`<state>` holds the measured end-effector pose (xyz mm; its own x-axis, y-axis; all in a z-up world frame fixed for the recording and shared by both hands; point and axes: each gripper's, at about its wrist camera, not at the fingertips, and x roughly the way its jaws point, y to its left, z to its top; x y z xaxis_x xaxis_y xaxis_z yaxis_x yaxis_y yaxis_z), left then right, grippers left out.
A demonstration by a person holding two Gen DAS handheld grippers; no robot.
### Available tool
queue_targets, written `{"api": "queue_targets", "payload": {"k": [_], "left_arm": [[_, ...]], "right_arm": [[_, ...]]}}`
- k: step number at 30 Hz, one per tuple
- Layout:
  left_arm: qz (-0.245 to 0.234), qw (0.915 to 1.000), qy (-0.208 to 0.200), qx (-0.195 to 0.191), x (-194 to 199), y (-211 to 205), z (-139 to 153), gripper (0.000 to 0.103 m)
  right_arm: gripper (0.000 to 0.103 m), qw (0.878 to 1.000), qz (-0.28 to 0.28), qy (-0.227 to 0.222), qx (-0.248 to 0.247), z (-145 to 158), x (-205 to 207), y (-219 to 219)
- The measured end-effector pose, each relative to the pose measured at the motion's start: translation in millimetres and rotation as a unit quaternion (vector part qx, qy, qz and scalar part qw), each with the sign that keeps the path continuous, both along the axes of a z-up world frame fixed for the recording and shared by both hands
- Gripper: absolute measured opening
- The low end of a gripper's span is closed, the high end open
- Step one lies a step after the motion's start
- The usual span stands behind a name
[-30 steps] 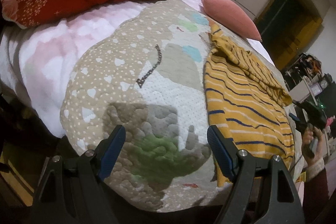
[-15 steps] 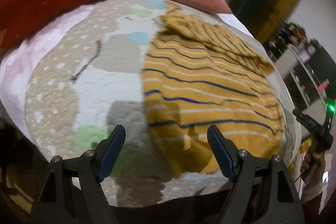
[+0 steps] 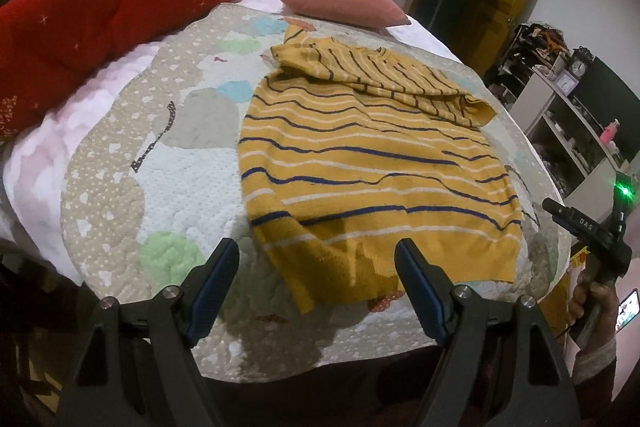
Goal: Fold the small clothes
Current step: 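Withdraw the right tool from the folded sweater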
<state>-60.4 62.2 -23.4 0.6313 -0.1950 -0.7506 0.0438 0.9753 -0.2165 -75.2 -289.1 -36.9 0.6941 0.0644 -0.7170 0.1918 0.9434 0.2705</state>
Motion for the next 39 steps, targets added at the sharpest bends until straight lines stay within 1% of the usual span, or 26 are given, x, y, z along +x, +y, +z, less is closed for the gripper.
{"api": "queue_targets", "payload": {"k": [8, 12, 16, 20, 23, 26, 27, 31, 34, 39], "left_arm": [[0.008, 0.9999, 0.004, -0.005, -2, 6, -2, 0.079], [0.011, 0.9999, 0.005, -0.008, -3, 9, -3, 0.079], [0.014, 0.9998, 0.007, -0.012, -2, 11, -4, 0.079], [0.016, 0.9998, 0.007, -0.013, -2, 12, -4, 0.079], [0.015, 0.9998, 0.008, -0.012, -2, 12, -4, 0.079], [0.014, 0.9998, 0.010, -0.012, -2, 11, -6, 0.079], [0.014, 0.9998, 0.010, -0.012, -2, 11, -7, 0.079], [0.015, 0.9997, 0.012, -0.013, -1, 12, -8, 0.079], [0.017, 0.9997, 0.011, -0.013, -2, 12, -9, 0.079], [0.022, 0.9995, 0.016, -0.016, -2, 14, -13, 0.079]], "right_arm": [[0.069, 0.999, 0.031, 0.010, -0.030, -3, 8, 26], [0.069, 0.997, 0.050, 0.011, -0.065, 0, 10, 41], [0.070, 0.992, 0.059, 0.011, -0.112, 6, 11, 50], [0.071, 0.978, 0.064, 0.013, -0.196, 15, 11, 55], [0.074, 0.960, 0.062, 0.014, -0.272, 20, 8, 58], [0.077, 0.946, 0.059, 0.016, -0.320, 20, 6, 59], [0.077, 0.945, 0.060, 0.018, -0.322, 19, 6, 58], [0.078, 0.951, 0.065, 0.033, -0.300, 10, 6, 54], [0.078, 0.954, 0.066, 0.043, -0.290, 2, 7, 54], [0.078, 0.957, 0.071, 0.047, -0.279, -5, 6, 60]]}}
